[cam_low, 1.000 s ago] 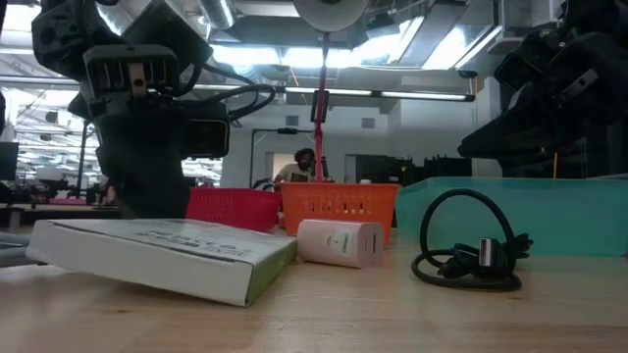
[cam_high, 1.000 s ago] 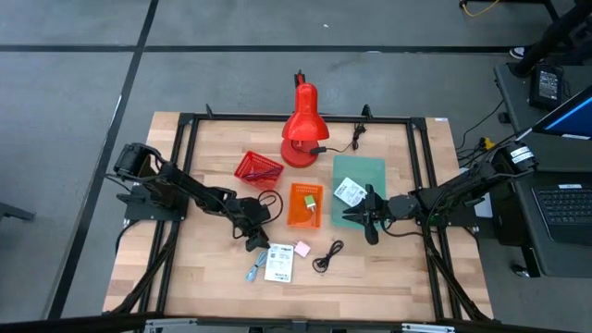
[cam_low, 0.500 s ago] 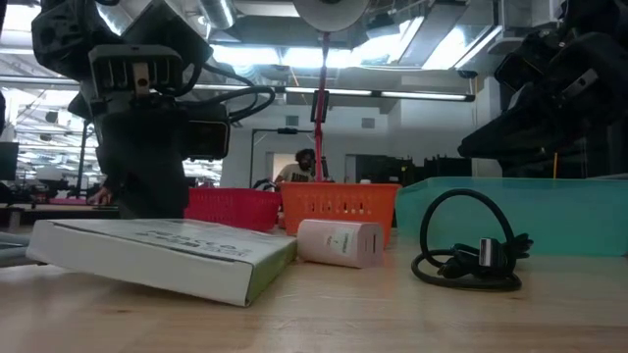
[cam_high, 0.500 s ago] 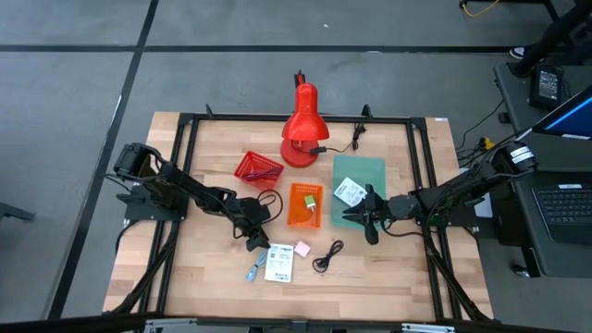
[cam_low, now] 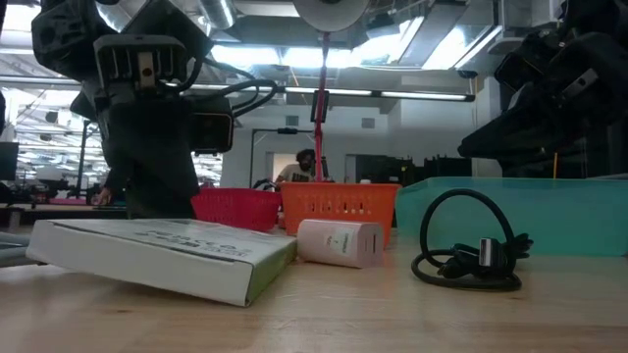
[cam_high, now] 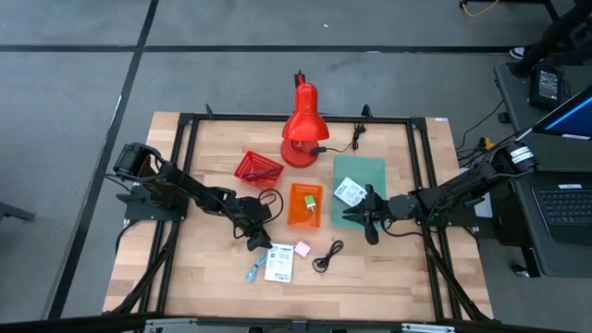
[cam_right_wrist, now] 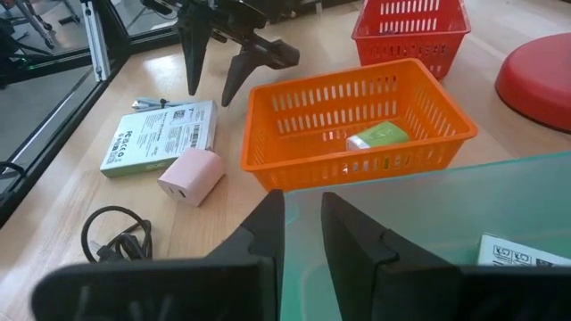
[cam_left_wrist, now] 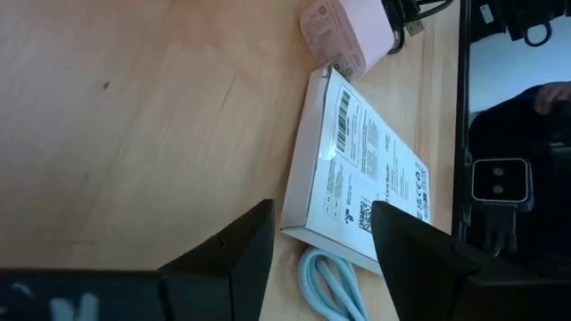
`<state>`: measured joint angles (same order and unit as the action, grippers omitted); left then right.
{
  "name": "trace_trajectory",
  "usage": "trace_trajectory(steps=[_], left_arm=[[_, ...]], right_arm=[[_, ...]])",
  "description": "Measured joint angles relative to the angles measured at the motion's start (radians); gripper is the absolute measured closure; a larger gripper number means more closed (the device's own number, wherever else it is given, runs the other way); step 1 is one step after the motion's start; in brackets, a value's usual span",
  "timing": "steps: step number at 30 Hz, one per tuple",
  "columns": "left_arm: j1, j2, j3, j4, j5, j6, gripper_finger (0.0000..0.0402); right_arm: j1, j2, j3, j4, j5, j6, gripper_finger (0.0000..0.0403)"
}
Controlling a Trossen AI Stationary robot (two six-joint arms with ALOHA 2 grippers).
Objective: Pick and place items into bin
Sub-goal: Put the white card reader box into the light blue bin
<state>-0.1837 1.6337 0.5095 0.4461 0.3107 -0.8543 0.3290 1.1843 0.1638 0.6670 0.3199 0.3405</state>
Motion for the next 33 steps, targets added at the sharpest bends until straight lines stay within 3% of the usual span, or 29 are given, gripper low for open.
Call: trace_trajectory(steps=[33], left_arm=[[-0.033,0.0,0.0,-0.039,-0.049,-0.067,0.0219]], right_arm=[[0.0,0.0,0.0,0.0,0.0,0.019,0.0344]])
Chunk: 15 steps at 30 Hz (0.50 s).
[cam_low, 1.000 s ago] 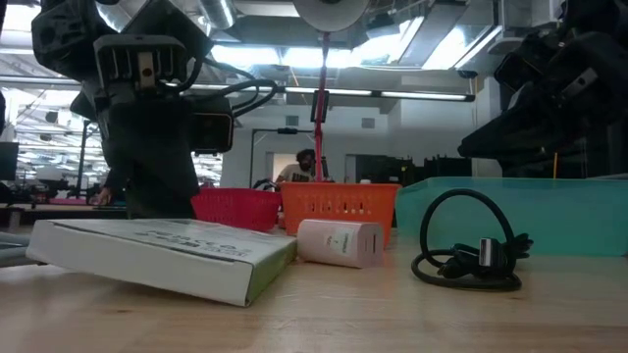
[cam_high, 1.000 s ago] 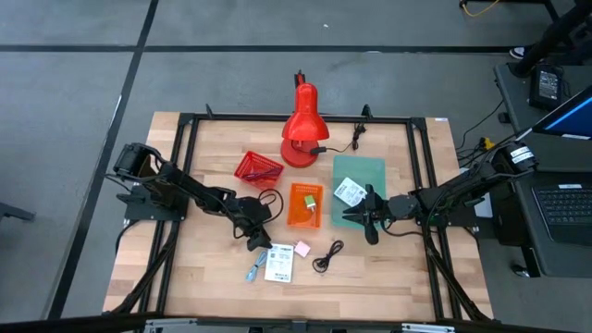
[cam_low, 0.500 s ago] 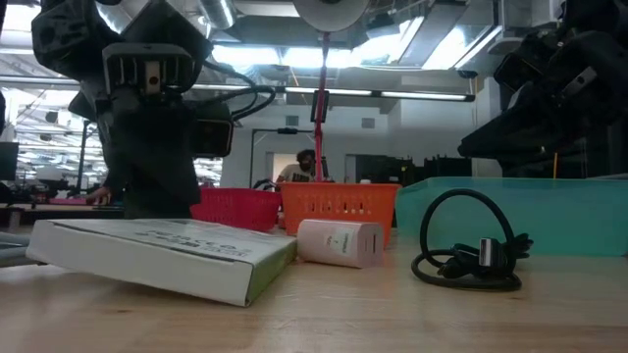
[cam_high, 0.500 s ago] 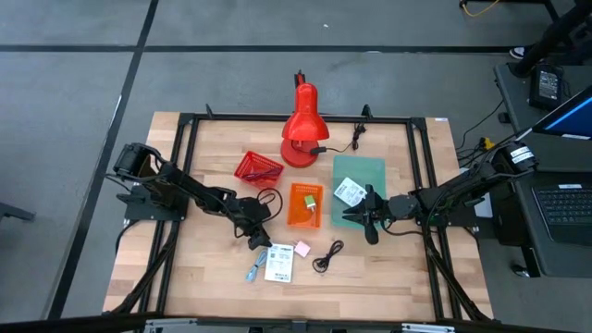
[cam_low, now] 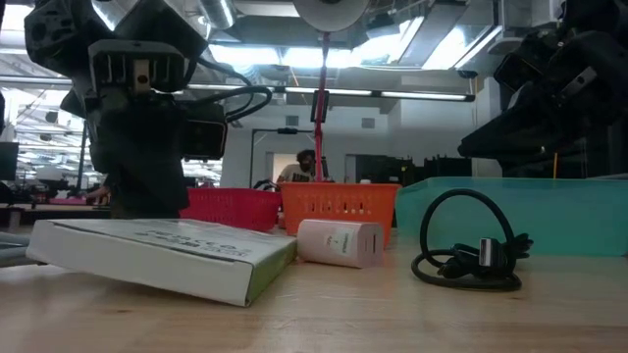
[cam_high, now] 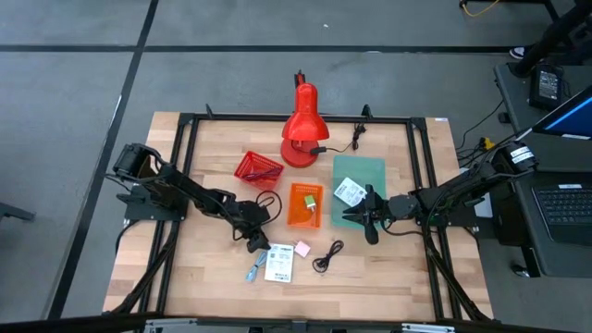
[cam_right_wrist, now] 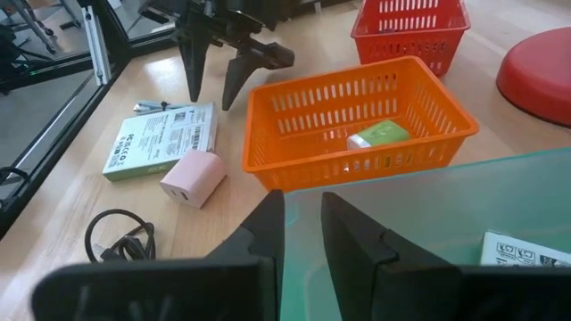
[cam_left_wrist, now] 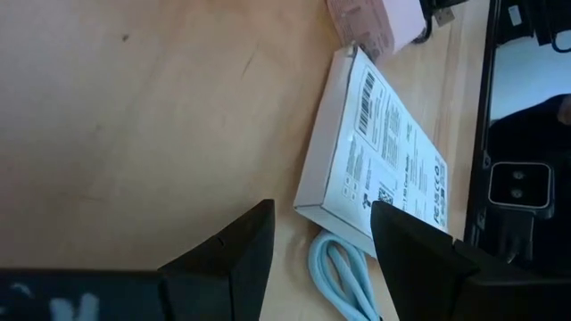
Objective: Pick and place items into bin
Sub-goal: Put the white card reader box into the light blue bin
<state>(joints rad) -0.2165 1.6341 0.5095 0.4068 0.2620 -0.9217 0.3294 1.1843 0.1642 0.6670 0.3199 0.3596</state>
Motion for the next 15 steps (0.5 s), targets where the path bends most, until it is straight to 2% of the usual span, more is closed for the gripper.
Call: trace_trajectory(steps=[11,15], left_arm=[[0.0,0.002,0.0,0.008,-0.025,-0.009,0.0219],[0.0,0.034,0.002,0.059,-0.02,-0.012,0.0219]], right_arm=[[0.0,0.0,0.0,0.0,0.0,0.002,0.0344],[0.0,0.0,0.0,0.0,0.0,0.002,0.0344]])
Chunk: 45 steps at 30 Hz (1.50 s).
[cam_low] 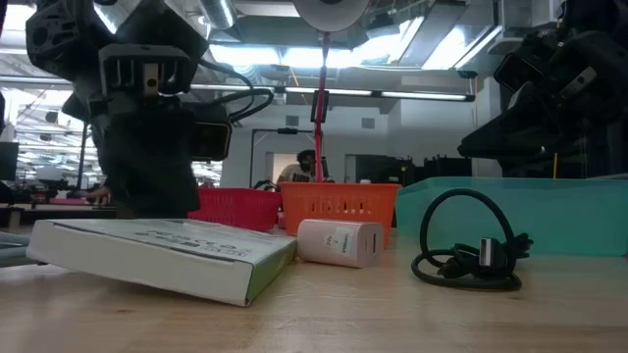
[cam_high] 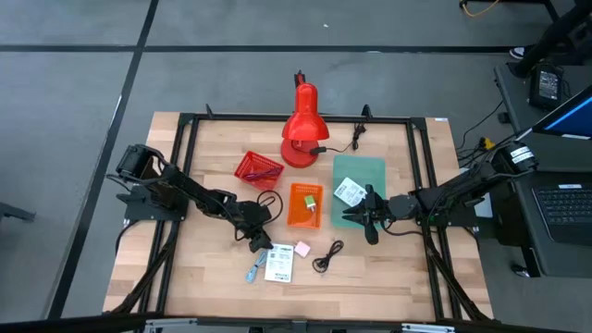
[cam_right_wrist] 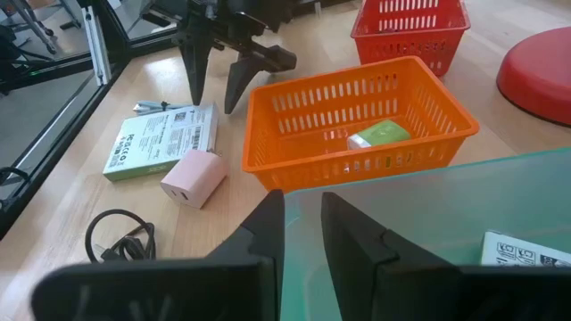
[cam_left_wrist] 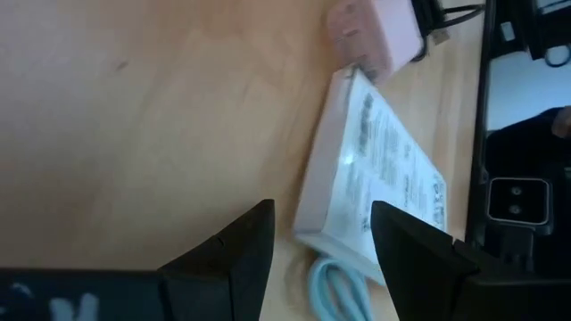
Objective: Pick and place items into bin
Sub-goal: Put the white card reader box into the light blue bin
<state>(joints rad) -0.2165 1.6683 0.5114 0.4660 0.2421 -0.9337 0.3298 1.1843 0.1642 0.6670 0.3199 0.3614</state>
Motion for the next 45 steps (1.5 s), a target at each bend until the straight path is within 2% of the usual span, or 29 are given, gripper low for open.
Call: trace_trajectory(steps=[5,11,21,30,40,45], left_arm=[[0.001,0.053,0.003,0.062,0.032,-0.006,0.0219],[0.003,0.06,0.001,0.12,0.082,-0.006,0.0219],[0.009,0.061,0.0,0.11,0.076,0.009,0.0219],[0.015,0.053,-0.002,0.105,0.141,0.123,0.0219],[0.017,0.019,-0.005,0.092,0.142,0.208,0.0219],[0.035,0.018,-0.005,0.098,0.142,0.252,0.0219]], right_arm=[[0.0,0.0,0.0,0.0,0.0,0.0,0.0344],[0.0,0.0,0.0,-0.001,0.0,0.0,0.0344],[0.0,0.0,0.0,-0.003,0.0,0.0,0.0344],[0.0,0.0,0.0,-0.005,0.0,0.0,0.0344],[0.0,0.0,0.0,0.001,0.0,-0.003,0.0344],[0.0,0.0,0.0,0.076,0.0,-0.053,0.0344]])
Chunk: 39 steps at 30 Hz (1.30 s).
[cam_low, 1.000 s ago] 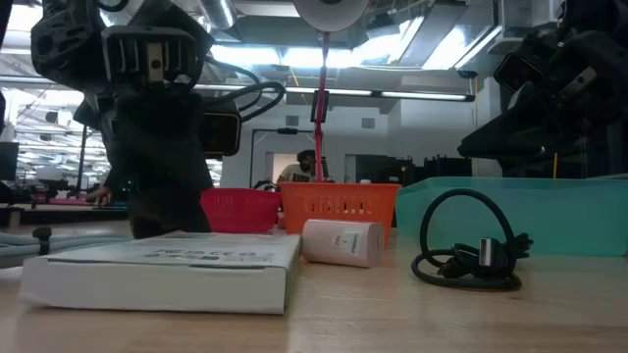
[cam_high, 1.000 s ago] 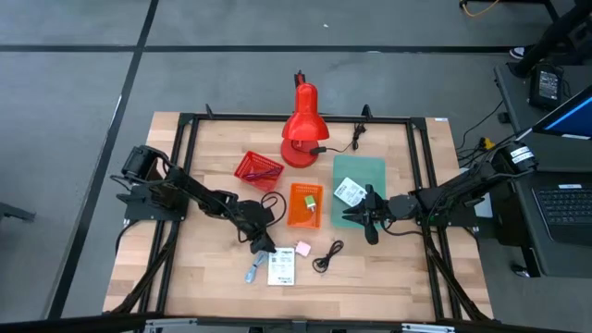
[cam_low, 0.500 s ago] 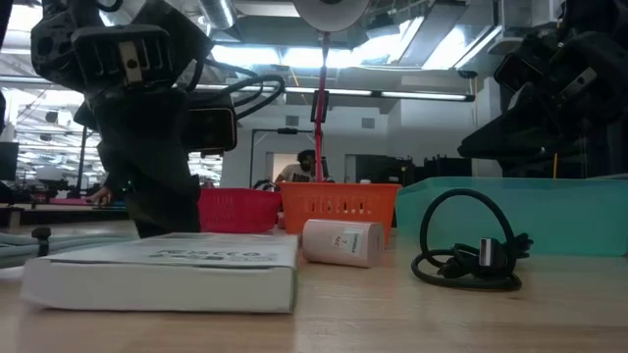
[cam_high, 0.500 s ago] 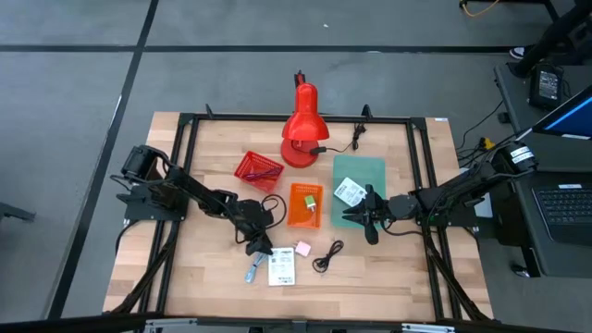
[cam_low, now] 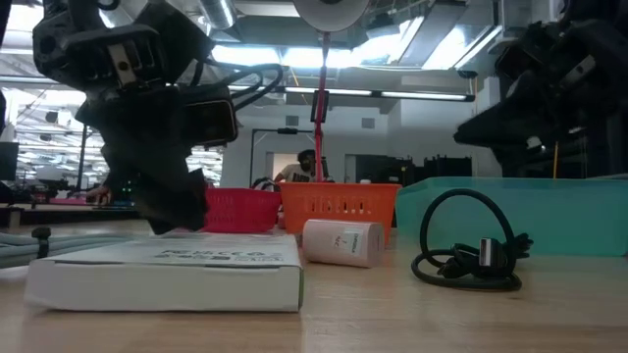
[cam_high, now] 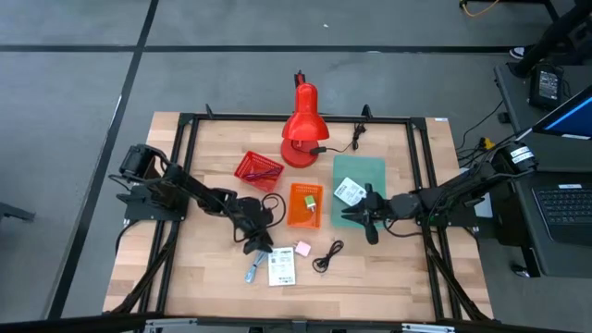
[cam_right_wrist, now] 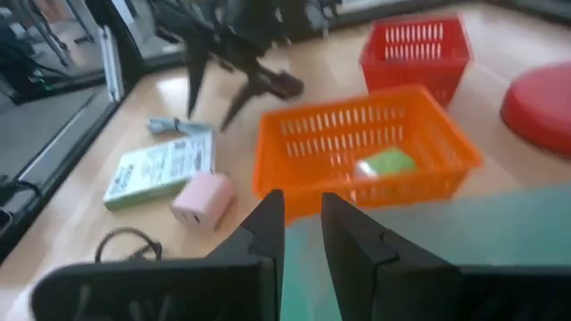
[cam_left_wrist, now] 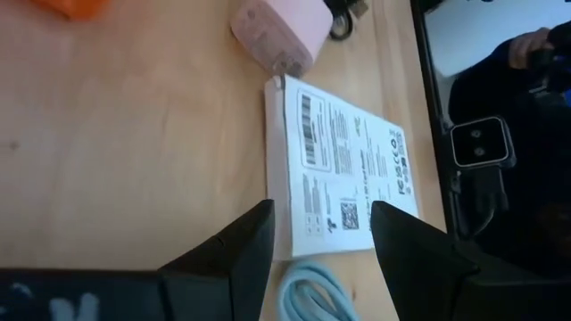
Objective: Pick and place items into bin
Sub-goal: Put the white card reader box into the light blue bin
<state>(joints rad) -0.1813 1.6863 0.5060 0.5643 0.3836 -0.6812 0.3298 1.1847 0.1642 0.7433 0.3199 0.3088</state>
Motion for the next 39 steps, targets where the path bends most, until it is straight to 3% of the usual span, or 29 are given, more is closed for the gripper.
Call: trace_trajectory(steps=[6,11,17,21,27,33,39], left_arm=[[0.02,-0.015,0.002,0.0,0.032,0.092,0.0232],[0.033,-0.073,0.002,-0.034,0.064,0.169,0.0278],[0.014,-0.15,0.003,-0.045,0.06,0.275,0.0348],[-0.029,-0.18,0.003,-0.045,0.029,0.293,0.0391],[-0.123,-0.184,0.003,-0.045,-0.009,0.282,0.0398],[-0.225,-0.184,0.003,-0.045,-0.127,0.249,0.0399],[-0.354,-0.184,0.015,-0.047,-0.337,0.239,0.04]], right_arm=[[0.0,0.0,0.053,0.012,0.0,-0.046,0.0358],[0.0,0.0,0.173,-0.188,0.0,-0.058,0.0397],[0.003,0.015,0.327,-0.392,0.0,-0.058,0.0401],[0.017,0.082,0.398,-0.404,0.0,-0.08,0.0402],[0.036,0.263,0.539,-0.455,-0.016,-0.082,0.0403],[0.051,0.459,0.754,-0.62,-0.092,-0.087,0.0403],[0.079,0.62,0.977,-0.845,-0.113,-0.083,0.0403]])
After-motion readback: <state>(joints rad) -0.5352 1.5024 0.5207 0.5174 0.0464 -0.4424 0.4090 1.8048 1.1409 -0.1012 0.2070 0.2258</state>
